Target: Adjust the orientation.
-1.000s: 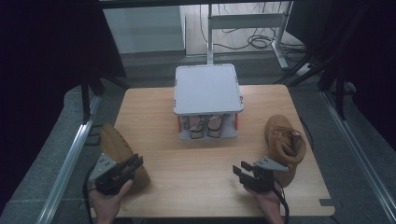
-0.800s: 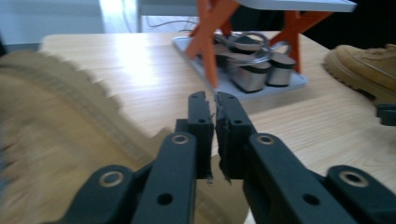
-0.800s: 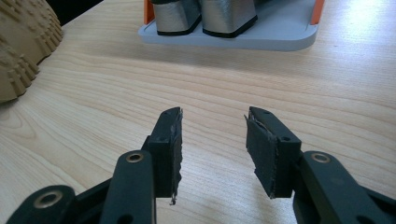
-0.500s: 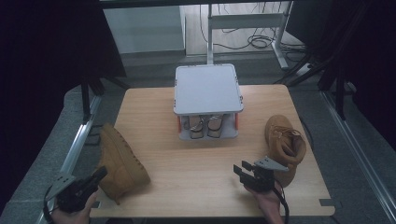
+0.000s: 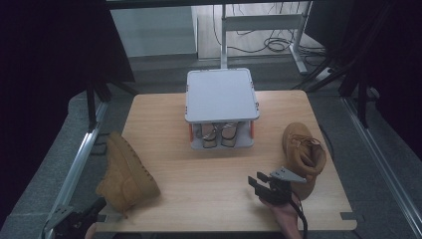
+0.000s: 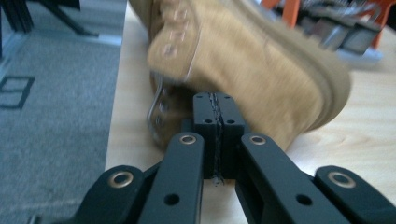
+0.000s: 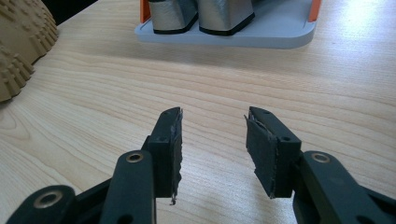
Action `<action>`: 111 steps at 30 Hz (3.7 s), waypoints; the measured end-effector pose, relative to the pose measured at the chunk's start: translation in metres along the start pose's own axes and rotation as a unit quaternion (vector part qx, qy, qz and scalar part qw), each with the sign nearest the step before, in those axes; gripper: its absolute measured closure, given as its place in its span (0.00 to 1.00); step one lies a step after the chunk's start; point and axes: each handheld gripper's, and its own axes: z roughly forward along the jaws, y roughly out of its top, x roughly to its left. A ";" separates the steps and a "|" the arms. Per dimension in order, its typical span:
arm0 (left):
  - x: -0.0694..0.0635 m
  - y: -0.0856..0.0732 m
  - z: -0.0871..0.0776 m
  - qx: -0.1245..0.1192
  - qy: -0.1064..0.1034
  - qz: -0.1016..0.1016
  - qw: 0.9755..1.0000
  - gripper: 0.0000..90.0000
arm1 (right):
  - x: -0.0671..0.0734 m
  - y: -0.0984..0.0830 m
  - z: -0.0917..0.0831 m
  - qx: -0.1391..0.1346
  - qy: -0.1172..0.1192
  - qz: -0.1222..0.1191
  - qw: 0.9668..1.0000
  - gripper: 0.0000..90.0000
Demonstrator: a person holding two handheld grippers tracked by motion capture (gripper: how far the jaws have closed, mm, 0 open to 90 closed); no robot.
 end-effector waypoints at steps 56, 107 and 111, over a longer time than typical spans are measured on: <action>-0.020 0.033 0.024 0.004 -0.032 0.033 0.999 0.99 | -0.003 -0.001 0.000 -0.001 -0.010 0.000 1.000 0.61; -0.135 0.122 0.100 0.009 -0.125 0.132 0.983 0.98 | -0.009 -0.001 -0.002 -0.004 -0.015 0.009 1.000 0.61; -0.149 0.117 0.096 0.001 -0.140 0.143 0.980 0.98 | -0.008 -0.002 -0.002 -0.003 -0.015 0.008 1.000 0.61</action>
